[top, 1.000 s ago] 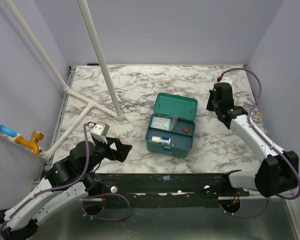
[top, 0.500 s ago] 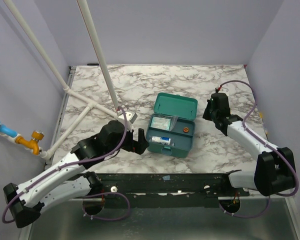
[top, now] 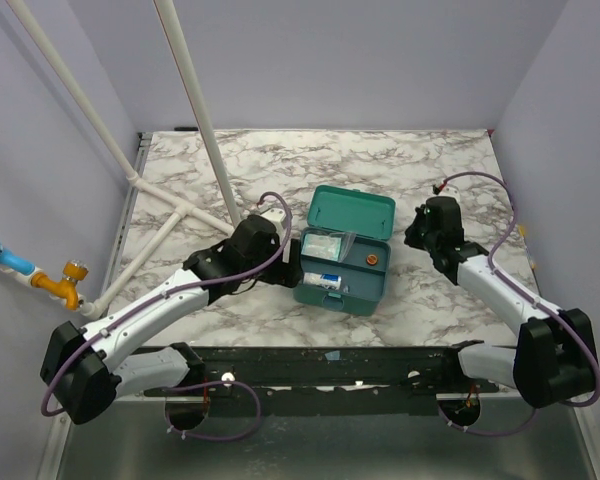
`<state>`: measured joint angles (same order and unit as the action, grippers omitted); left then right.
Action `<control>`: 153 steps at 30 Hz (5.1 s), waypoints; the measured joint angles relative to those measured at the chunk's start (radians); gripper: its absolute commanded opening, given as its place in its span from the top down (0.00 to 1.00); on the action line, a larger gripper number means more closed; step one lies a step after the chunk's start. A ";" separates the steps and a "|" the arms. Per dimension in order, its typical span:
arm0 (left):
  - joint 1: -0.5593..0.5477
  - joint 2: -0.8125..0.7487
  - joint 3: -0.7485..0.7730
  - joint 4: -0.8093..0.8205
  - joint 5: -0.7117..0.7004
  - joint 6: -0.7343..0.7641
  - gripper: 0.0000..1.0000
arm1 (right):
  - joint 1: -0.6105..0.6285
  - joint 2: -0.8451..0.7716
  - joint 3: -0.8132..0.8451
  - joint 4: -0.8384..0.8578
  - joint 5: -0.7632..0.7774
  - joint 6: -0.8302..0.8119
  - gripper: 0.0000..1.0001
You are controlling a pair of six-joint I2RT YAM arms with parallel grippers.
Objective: Organize the medicine kit
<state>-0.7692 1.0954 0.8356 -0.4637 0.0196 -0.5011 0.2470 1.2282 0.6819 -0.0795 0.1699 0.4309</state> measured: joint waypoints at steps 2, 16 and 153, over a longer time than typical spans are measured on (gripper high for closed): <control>0.009 0.027 0.006 0.006 0.000 0.007 0.30 | 0.000 -0.009 -0.014 0.006 -0.006 0.006 0.99; 0.029 0.189 0.075 0.041 -0.007 0.051 0.54 | 0.000 -0.026 -0.059 0.040 -0.042 0.014 0.99; 0.053 -0.068 -0.113 0.258 -0.055 -0.010 0.49 | -0.061 -0.121 -0.278 0.986 -0.935 0.141 0.99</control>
<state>-0.7162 1.0275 0.7231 -0.2054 -0.0349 -0.5110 0.1856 1.1072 0.4034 0.9062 -0.7654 0.5716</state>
